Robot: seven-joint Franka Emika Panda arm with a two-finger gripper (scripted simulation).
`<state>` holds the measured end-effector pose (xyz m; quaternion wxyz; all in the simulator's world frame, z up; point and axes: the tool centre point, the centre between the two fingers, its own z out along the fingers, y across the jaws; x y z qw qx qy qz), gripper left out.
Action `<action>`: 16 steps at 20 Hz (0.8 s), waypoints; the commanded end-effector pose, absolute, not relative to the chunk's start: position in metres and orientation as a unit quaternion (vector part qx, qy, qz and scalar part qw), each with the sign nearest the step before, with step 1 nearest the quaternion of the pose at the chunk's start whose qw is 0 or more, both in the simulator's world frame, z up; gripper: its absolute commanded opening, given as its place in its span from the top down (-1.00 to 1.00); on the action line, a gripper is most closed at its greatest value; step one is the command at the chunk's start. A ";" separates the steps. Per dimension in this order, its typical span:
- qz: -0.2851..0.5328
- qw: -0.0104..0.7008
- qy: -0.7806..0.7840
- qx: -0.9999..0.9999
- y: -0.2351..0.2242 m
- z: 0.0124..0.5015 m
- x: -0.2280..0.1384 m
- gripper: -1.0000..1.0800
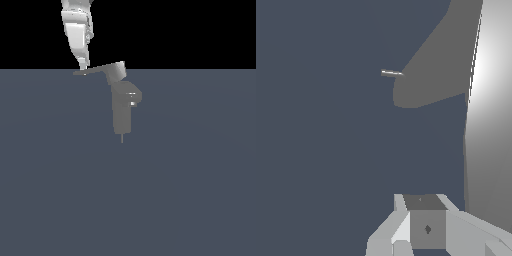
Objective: Turn on the faucet by rotating a designated handle.
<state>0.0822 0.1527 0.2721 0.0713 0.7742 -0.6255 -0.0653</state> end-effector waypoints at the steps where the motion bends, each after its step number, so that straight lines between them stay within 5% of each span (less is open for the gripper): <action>1: -0.065 0.073 -0.632 0.769 0.156 0.266 0.084 1.00; 16: -0.065 0.075 -0.635 0.766 0.155 0.267 0.070 1.00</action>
